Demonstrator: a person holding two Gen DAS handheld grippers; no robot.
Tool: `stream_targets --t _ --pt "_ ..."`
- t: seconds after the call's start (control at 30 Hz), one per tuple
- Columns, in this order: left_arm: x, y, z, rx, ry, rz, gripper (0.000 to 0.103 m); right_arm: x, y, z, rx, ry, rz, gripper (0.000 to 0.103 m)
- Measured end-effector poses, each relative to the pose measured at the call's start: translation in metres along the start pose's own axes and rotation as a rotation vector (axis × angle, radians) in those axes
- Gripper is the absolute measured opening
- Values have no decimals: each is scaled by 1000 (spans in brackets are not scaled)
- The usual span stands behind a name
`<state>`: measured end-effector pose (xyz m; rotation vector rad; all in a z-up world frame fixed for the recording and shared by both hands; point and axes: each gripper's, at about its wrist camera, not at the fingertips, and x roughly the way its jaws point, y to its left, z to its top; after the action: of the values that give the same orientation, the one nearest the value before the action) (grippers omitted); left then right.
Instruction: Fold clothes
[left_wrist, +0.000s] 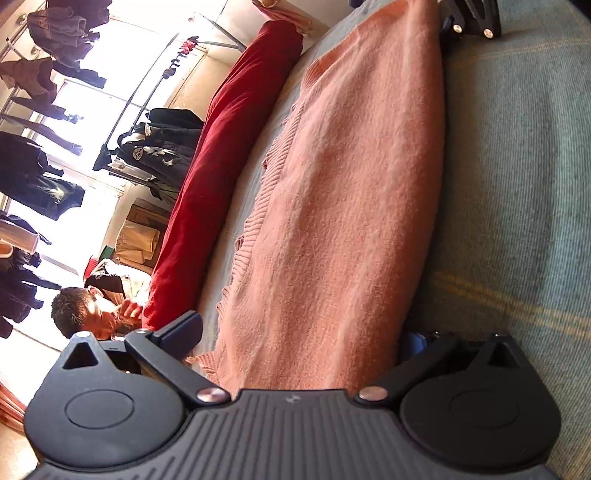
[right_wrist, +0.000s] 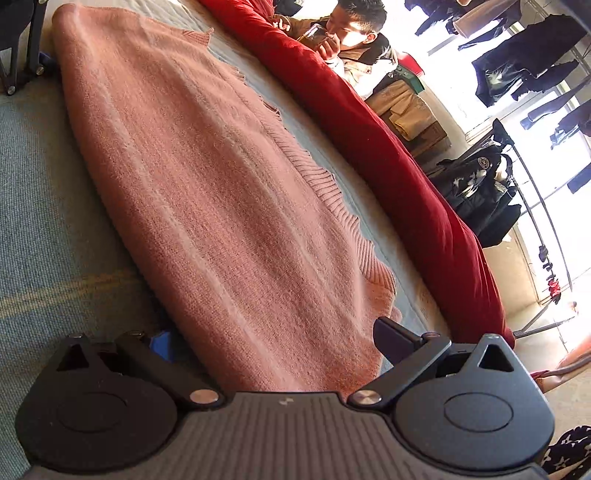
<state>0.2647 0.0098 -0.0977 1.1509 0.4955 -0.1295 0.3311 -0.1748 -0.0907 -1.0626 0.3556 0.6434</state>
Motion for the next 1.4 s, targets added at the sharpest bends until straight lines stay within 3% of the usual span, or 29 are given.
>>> stream_targets --t 0.17,0.3,0.4,0.57,0.83,1.07,1.2,1.4 --pt "13 0 19 40 -4 8 103 5 20 25 -108 -68 -25 103" --pt "16 4 1 74 13 42 103 6 7 10 -89 -85 -8 103" --pt "19 10 -14 34 42 65 103 6 -2 -6 -66 -73 -30 103" --pt "30 6 -5 81 63 75 103 14 2 1 -92 -67 -58 103" --pt "30 9 -12 60 65 26 103 17 3 1 -86 -79 -43 103" --pt "33 5 -5 176 72 -18 103 17 7 7 -174 -72 -16 103" --pt "30 -4 -4 220 68 5 103 18 12 10 -208 -56 -21 103" --pt "30 0 -10 178 49 -20 103 18 13 8 -203 -56 -22 103"
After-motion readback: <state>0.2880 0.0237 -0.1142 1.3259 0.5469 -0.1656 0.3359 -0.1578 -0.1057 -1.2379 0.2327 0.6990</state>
